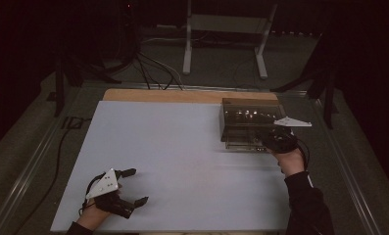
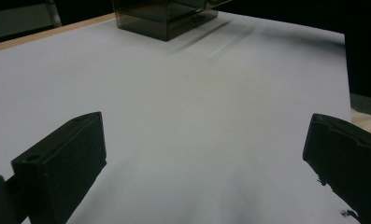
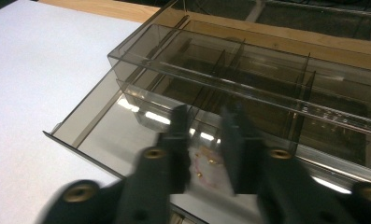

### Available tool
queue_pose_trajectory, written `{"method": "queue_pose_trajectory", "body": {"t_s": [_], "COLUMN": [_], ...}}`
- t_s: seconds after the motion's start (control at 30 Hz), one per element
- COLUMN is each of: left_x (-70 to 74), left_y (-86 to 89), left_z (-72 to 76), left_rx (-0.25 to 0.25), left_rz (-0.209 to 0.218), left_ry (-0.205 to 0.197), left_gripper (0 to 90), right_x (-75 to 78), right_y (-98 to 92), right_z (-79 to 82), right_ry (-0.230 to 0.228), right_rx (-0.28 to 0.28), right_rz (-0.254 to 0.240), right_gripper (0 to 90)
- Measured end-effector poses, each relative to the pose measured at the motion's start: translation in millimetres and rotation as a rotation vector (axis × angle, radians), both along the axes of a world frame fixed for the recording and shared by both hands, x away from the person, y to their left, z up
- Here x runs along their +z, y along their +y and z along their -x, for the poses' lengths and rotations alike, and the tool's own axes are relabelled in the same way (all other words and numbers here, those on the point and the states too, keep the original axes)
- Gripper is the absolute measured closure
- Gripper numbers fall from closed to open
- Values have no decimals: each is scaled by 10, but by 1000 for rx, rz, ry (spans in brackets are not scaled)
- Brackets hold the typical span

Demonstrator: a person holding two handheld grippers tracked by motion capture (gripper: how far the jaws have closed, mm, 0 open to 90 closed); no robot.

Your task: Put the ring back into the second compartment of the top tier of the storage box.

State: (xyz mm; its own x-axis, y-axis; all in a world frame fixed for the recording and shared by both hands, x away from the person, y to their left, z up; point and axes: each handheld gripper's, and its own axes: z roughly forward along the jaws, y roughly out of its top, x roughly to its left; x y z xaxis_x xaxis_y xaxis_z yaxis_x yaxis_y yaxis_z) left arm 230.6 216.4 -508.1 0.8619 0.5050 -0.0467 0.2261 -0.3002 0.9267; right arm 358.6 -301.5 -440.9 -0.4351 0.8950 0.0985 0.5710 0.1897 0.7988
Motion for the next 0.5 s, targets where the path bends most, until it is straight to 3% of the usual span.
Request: {"method": "queue_pose_trajectory", "body": {"t_s": [0.07, 0.17, 0.5], "left_x": [-5, 1, -1], "left_y": [2, 1, -7], "left_z": [-1, -1, -3], "left_rx": [0, 0, 0], "left_rz": [-4, 0, 0], "left_ry": [2, 0, 3], "left_gripper": [6, 6, 6], "right_x": [14, 49, 184], "right_y": [-6, -7, 62], "right_z": [-5, 3, 57], "right_ry": [-7, -18, -48], "right_rx": [-5, -10, 2], "right_rz": [0, -11, -35], "right_gripper": [553, 443, 237]}}
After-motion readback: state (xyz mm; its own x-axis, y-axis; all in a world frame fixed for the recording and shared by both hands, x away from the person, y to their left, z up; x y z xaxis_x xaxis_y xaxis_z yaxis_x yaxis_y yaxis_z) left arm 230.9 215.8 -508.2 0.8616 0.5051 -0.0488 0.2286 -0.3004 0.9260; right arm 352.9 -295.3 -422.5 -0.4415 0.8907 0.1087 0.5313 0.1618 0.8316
